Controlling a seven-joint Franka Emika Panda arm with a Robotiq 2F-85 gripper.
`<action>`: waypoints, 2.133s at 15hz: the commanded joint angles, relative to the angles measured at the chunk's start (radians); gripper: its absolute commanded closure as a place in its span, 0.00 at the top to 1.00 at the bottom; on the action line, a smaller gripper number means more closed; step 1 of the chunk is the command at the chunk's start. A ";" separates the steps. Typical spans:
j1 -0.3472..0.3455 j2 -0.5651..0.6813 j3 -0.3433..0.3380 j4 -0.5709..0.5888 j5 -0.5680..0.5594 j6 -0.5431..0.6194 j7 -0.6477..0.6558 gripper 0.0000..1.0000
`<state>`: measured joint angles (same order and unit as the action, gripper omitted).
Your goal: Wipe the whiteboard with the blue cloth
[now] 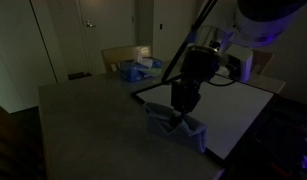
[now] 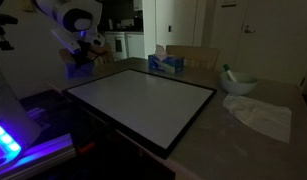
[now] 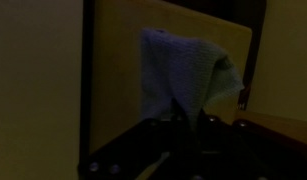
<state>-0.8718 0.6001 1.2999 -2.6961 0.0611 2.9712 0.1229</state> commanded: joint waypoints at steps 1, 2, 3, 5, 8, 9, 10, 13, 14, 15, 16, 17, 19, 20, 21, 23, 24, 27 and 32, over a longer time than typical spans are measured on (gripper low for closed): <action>-0.010 -0.087 0.045 -0.095 0.061 0.062 0.014 0.03; -0.020 -0.103 0.053 -0.125 0.063 0.089 0.014 0.03; -0.027 -0.120 0.055 -0.150 0.058 0.121 0.011 0.03; 0.071 -0.176 -0.042 -0.098 0.045 0.133 0.012 0.03; 0.165 -0.222 -0.167 -0.081 0.014 0.219 -0.034 0.03; 0.191 -0.208 -0.208 -0.078 0.009 0.250 -0.044 0.03; 0.215 -0.196 -0.243 -0.075 0.005 0.276 -0.047 0.03; 0.205 -0.109 -0.256 -0.074 -0.021 0.293 -0.029 0.03; 0.202 -0.097 -0.254 -0.074 -0.026 0.284 -0.025 0.03; 0.205 -0.093 -0.256 -0.075 -0.024 0.274 -0.018 0.03; 0.203 -0.085 -0.256 -0.075 -0.024 0.268 -0.011 0.03; 0.201 -0.073 -0.262 -0.074 -0.023 0.256 -0.010 0.03; 0.199 -0.064 -0.282 -0.074 -0.017 0.249 -0.002 0.03; 0.195 -0.062 -0.291 -0.075 -0.015 0.243 0.002 0.03; 0.195 -0.063 -0.306 -0.075 -0.016 0.237 0.001 0.03; 0.200 -0.062 -0.340 -0.074 -0.018 0.235 -0.004 0.03; 0.200 -0.060 -0.355 -0.074 -0.026 0.240 -0.014 0.03; 0.164 -0.013 -0.363 -0.074 -0.071 0.247 -0.050 0.03; 0.146 -0.018 -0.390 -0.088 -0.139 0.200 -0.081 0.03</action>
<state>-0.7084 0.5670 0.9546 -2.7705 -0.0497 3.2278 0.1033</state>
